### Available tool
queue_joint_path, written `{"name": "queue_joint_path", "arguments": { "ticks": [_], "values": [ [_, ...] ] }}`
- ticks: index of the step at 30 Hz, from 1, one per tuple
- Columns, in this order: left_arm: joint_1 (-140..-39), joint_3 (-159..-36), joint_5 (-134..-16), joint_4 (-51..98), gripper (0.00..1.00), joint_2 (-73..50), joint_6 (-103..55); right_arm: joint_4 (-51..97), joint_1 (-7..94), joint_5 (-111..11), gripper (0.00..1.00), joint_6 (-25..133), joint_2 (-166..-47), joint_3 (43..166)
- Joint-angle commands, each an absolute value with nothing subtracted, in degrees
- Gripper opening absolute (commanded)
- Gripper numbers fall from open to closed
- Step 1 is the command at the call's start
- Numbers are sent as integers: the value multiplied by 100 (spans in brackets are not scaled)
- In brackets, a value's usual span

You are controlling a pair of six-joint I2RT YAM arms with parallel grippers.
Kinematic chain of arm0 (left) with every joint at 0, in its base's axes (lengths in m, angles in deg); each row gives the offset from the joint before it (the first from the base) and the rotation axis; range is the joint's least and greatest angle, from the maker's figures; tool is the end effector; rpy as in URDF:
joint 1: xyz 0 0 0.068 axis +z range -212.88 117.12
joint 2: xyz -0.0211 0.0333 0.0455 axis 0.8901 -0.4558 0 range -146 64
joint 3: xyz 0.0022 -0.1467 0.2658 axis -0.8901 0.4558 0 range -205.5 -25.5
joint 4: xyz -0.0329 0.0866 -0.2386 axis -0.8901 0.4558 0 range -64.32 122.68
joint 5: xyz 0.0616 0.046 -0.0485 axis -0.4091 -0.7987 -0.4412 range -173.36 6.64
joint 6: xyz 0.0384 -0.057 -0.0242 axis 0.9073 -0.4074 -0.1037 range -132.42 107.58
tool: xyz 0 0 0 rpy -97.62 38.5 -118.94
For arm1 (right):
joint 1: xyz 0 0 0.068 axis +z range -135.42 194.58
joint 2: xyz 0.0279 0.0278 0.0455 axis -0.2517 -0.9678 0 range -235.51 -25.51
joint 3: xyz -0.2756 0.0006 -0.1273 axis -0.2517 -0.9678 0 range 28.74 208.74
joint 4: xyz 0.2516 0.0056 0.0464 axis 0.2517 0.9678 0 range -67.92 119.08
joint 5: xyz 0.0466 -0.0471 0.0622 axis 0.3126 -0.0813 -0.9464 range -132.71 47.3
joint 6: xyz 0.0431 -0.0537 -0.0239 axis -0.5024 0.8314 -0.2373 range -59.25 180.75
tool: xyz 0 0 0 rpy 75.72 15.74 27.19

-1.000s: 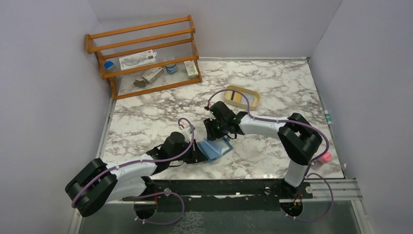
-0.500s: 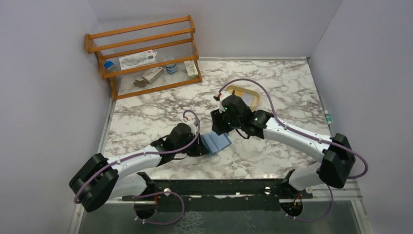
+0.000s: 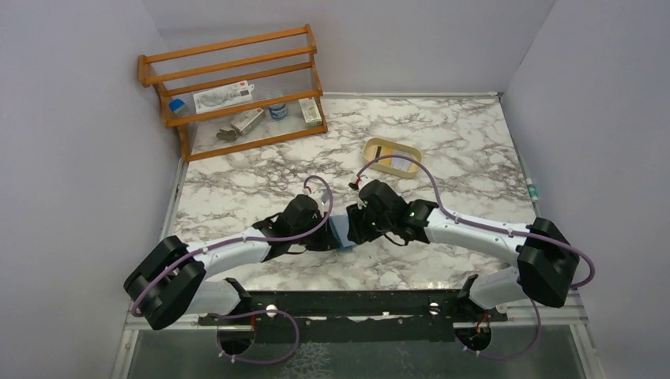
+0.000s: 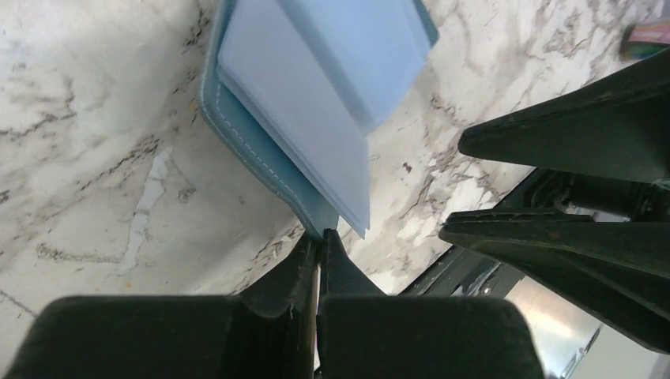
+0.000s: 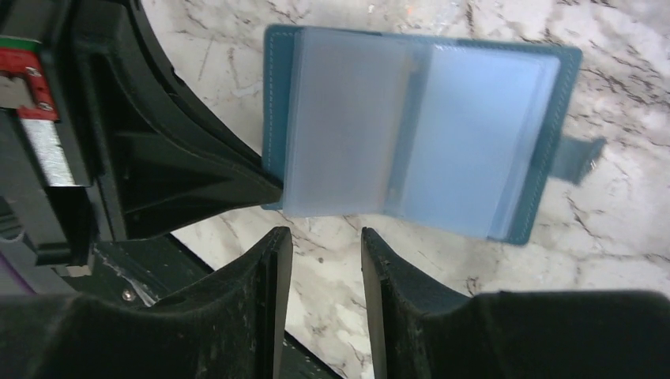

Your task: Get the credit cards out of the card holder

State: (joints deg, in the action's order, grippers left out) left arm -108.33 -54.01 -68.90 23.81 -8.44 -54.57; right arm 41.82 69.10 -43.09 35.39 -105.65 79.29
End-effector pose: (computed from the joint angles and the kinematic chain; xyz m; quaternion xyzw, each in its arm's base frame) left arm 0.1599 -0.1839 0.1839 0.0772 0.9047 -0.3620 0.2113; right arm 0.1707 0.2402 0.2368 -0.2372 0.9072 0.2255 0.2644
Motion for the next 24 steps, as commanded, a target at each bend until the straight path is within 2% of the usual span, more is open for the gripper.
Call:
{"name": "queue_joint_path", "arguments": {
  "ticks": [1, 7, 11, 19, 24],
  "values": [
    [-10823, -5113, -6975, 2354, 0, -858, -5452, 3197, 6798, -4861, 43, 3228, -10656, 7626],
    [-10821, -4927, -6892, 2304, 0, -1038, -5637, 1785, 6196, -5915, 47, 3138, -10766, 6898],
    [-10823, -4888, -6879, 2225, 0, -1095, -5686, 1688, 6177, -6147, 51, 3357, -10819, 6854],
    [-10821, -5008, -6837, 2191, 0, -1195, -5698, 2525, 6449, -5117, 53, 4002, -10916, 7321],
    [-10823, -5197, -6807, 2326, 0, -1155, -5656, 2840, 6633, -4852, 61, 4278, -11236, 7640]
  ]
}}
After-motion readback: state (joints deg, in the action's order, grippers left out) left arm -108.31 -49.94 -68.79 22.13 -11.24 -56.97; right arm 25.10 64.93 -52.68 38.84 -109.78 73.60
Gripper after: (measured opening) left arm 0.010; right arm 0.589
